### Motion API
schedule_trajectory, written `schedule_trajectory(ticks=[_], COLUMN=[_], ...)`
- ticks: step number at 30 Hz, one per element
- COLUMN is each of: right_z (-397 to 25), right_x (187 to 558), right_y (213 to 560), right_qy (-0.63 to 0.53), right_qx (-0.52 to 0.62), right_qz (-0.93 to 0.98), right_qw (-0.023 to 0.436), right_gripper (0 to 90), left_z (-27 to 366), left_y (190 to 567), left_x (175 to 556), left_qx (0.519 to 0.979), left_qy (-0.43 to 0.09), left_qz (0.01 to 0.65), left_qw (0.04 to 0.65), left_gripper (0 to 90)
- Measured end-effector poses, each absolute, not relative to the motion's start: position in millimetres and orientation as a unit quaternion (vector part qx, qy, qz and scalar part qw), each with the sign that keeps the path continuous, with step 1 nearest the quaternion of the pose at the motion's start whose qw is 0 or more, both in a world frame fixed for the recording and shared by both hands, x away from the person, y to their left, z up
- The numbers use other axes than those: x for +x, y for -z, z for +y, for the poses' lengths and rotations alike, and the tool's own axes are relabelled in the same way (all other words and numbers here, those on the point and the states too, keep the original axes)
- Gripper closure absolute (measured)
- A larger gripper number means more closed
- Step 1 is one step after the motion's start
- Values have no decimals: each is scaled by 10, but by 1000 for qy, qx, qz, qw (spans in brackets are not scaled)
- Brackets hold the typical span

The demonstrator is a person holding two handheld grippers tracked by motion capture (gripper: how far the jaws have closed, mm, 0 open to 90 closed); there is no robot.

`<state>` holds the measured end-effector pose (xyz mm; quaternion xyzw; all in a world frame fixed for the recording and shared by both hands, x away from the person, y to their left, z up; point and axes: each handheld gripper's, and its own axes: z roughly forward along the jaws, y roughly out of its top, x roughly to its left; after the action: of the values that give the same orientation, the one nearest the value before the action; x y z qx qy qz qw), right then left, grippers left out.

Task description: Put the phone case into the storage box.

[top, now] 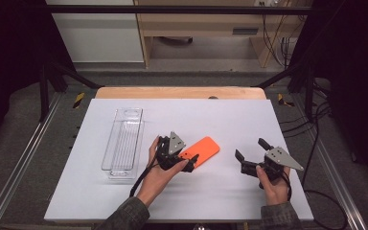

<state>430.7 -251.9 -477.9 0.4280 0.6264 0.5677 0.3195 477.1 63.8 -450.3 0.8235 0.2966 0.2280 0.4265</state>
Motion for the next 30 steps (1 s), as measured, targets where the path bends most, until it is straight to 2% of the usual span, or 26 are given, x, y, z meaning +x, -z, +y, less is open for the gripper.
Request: schedule_trajectory(ticks=[30], right_z=[-2523], right_x=[4308], right_y=[4780], right_qy=[-570], right_qx=[429], right_qz=[625], right_qw=[316], right_gripper=[24], left_z=[589], left_y=[4681], left_x=[4846], left_qx=[848], left_qy=[-206], left_qz=[291], left_qw=[392], left_gripper=[36])
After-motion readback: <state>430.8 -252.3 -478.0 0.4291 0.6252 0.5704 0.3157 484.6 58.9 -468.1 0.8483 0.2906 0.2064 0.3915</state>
